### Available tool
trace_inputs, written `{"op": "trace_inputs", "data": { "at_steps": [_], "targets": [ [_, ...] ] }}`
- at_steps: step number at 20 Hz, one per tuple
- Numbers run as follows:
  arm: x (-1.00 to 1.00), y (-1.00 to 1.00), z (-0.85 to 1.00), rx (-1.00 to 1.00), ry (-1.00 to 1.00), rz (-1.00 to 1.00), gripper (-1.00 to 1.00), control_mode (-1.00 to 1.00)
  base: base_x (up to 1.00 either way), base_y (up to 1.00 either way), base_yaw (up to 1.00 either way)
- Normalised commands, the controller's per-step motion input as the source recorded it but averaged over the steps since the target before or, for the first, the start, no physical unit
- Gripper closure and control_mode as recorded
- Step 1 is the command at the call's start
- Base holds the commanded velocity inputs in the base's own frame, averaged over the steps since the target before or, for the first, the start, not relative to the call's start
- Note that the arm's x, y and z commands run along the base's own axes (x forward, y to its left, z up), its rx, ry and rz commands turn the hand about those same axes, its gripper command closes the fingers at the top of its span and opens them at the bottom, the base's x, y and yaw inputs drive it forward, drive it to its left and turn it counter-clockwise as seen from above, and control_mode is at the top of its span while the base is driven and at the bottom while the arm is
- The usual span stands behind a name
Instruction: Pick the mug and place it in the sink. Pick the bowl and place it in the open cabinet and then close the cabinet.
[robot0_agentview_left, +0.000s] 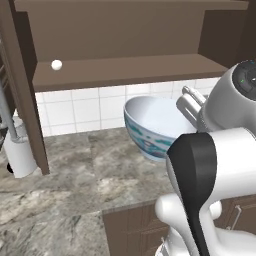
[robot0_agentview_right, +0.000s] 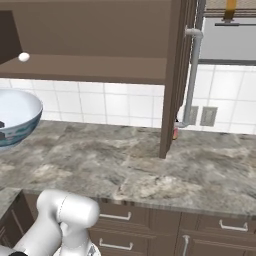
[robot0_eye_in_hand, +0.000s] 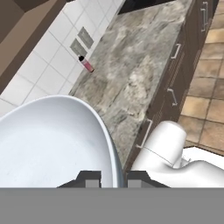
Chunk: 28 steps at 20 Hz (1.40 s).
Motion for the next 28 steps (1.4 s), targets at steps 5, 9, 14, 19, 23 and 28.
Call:
{"op": "trace_inputs", "data": {
  "at_steps": [5,9,14,19,23,28],
  "targets": [
    [0.0,0.0,0.0,0.0,0.0,0.0,1.0,1.0,0.05,0.05,-0.02],
    [0.0,0.0,0.0,0.0,0.0,0.0,1.0,1.0,0.0,0.0,-0.05],
    [0.0,0.0,0.0,0.0,0.0,0.0,1.0,1.0,0.0,0.01,-0.06],
    [-0.03,-0.03,0.29,0.0,-0.08,0.0,1.0,-1.0,0.0,0.0,-0.01],
    [-0.02,-0.14,0.44,0.0,-0.14,0.0,1.0,-1.0,0.0,0.0,0.0],
    [0.0,-0.32,0.31,0.0,-0.02,0.0,1.0,-1.0,0.0,0.0,0.0]
  ]
}}
